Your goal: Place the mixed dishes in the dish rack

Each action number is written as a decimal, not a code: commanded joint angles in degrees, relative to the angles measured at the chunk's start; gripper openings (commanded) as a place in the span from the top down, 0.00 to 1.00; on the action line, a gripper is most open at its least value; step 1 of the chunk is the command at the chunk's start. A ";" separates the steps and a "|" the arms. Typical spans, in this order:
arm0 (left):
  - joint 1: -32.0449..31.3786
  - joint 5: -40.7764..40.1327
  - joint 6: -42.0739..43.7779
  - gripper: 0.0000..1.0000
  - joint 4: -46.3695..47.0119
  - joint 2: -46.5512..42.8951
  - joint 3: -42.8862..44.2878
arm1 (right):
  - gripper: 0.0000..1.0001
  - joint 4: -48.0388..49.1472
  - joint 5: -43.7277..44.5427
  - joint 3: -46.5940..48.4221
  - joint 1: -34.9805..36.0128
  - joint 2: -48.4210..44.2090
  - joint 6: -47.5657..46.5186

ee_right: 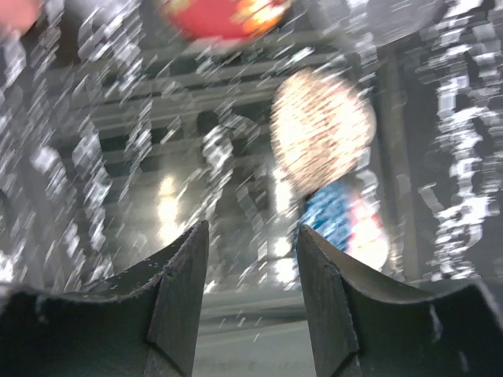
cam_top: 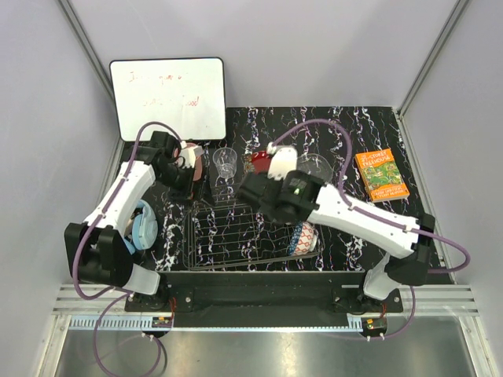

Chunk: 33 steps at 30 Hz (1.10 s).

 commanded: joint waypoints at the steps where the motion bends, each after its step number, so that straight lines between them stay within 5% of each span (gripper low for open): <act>1: 0.32 2.50 3.25 0.01 2.46 -0.12 -2.35 | 0.44 -7.11 5.84 -2.85 -10.63 -5.94 -4.80; 7: 0.32 1.81 6.68 0.01 1.07 0.23 -2.01 | 0.45 14.11 1.36 -14.64 -26.71 -16.94 -16.94; 16: 0.32 -8.19 9.14 0.01 -7.45 -6.01 8.81 | 0.45 19.04 -1.28 -19.29 -31.13 -14.48 -19.32; 33: 0.58 -24.56 7.74 0.01 1.31 -0.22 -2.96 | 0.44 36.27 -24.56 -27.91 -52.83 -8.87 -20.55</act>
